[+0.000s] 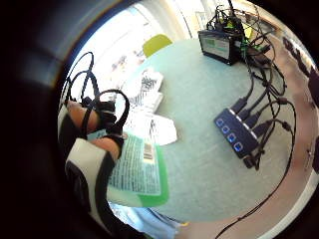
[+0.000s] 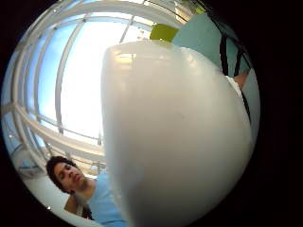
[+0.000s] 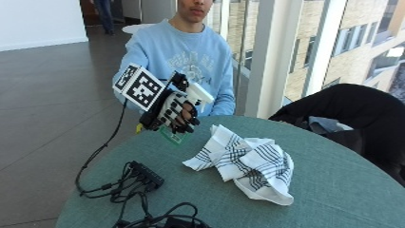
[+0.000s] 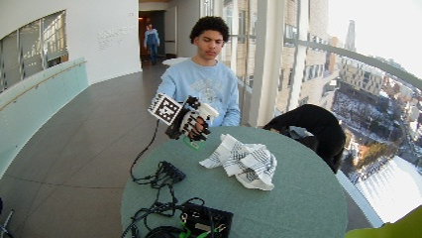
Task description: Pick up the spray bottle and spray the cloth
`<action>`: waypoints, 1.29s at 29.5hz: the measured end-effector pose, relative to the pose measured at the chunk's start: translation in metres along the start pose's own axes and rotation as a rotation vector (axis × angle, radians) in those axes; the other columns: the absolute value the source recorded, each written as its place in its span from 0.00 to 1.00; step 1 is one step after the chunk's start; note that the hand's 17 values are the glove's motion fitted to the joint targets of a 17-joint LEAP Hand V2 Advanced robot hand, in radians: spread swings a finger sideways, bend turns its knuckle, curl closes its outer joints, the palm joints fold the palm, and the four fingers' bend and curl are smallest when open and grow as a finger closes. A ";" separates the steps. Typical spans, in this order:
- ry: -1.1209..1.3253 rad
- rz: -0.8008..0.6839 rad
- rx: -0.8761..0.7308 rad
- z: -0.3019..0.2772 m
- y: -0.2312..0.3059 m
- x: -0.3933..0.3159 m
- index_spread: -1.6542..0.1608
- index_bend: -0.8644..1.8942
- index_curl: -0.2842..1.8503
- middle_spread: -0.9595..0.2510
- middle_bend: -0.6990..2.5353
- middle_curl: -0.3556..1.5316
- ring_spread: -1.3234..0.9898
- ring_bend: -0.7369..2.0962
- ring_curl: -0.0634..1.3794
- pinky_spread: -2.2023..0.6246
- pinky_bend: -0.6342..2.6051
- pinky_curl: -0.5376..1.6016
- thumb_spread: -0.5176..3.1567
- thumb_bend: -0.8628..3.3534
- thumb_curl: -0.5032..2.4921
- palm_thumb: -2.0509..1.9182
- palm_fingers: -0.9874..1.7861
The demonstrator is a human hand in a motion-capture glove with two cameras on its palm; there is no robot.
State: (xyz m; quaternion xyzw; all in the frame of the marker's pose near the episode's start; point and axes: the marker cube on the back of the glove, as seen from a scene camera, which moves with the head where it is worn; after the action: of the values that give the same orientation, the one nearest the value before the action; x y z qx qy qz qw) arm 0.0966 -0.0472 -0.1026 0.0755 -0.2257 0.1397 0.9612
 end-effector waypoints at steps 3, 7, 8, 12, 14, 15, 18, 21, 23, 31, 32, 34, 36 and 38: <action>0.023 0.027 -0.063 0.004 -0.006 0.000 0.79 0.38 0.34 0.68 0.29 0.40 0.53 0.40 0.30 0.77 0.29 0.42 0.41 0.20 0.32 0.73 0.81; 0.058 0.058 -0.114 0.011 -0.013 0.000 0.79 0.38 0.34 0.68 0.29 0.40 0.54 0.41 0.31 0.77 0.30 0.43 0.40 0.20 0.32 0.73 0.81; 0.069 0.067 -0.129 0.014 -0.015 0.000 0.79 0.38 0.34 0.68 0.29 0.40 0.54 0.41 0.31 0.77 0.30 0.43 0.40 0.20 0.32 0.73 0.81; 0.126 0.108 -0.202 0.024 -0.020 0.003 0.79 0.38 0.35 0.68 0.30 0.41 0.54 0.41 0.31 0.76 0.30 0.43 0.40 0.20 0.32 0.73 0.81; 0.155 0.128 -0.236 0.028 -0.024 0.005 0.79 0.38 0.35 0.69 0.30 0.41 0.54 0.41 0.31 0.76 0.30 0.43 0.40 0.20 0.33 0.73 0.81; 0.166 0.136 -0.249 0.030 -0.025 0.006 0.79 0.38 0.35 0.69 0.30 0.41 0.54 0.41 0.31 0.76 0.30 0.43 0.40 0.20 0.33 0.73 0.81; 0.181 0.147 -0.274 0.034 -0.029 0.006 0.79 0.38 0.35 0.69 0.30 0.41 0.54 0.41 0.31 0.76 0.30 0.43 0.40 0.20 0.33 0.73 0.81; 0.181 0.147 -0.293 0.037 -0.031 0.004 0.79 0.38 0.35 0.69 0.29 0.41 0.54 0.41 0.31 0.76 0.30 0.43 0.40 0.20 0.33 0.73 0.81; 0.184 0.145 -0.313 0.039 -0.031 0.003 0.79 0.38 0.35 0.69 0.30 0.41 0.54 0.41 0.31 0.76 0.31 0.43 0.40 0.20 0.33 0.73 0.81; 0.222 0.158 -0.395 0.050 -0.029 -0.001 0.79 0.38 0.36 0.69 0.30 0.42 0.54 0.42 0.31 0.75 0.31 0.43 0.40 0.20 0.33 0.73 0.81; 0.226 0.159 -0.399 0.051 -0.029 -0.001 0.79 0.38 0.36 0.69 0.30 0.41 0.54 0.42 0.31 0.75 0.31 0.43 0.40 0.20 0.33 0.73 0.81; 0.233 0.160 -0.406 0.052 -0.028 -0.001 0.79 0.38 0.36 0.69 0.30 0.42 0.54 0.42 0.31 0.75 0.31 0.43 0.40 0.20 0.33 0.73 0.81; 0.238 0.161 -0.412 0.053 -0.027 -0.001 0.79 0.38 0.36 0.69 0.30 0.42 0.54 0.42 0.31 0.75 0.31 0.43 0.40 0.20 0.34 0.73 0.81; 0.242 0.161 -0.418 0.054 -0.027 -0.001 0.79 0.38 0.36 0.69 0.30 0.42 0.54 0.42 0.31 0.75 0.31 0.43 0.40 0.20 0.34 0.73 0.81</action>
State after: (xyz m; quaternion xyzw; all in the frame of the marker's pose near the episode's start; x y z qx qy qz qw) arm 0.0819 -0.0838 -0.0572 -0.1605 -0.1384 0.1740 0.9617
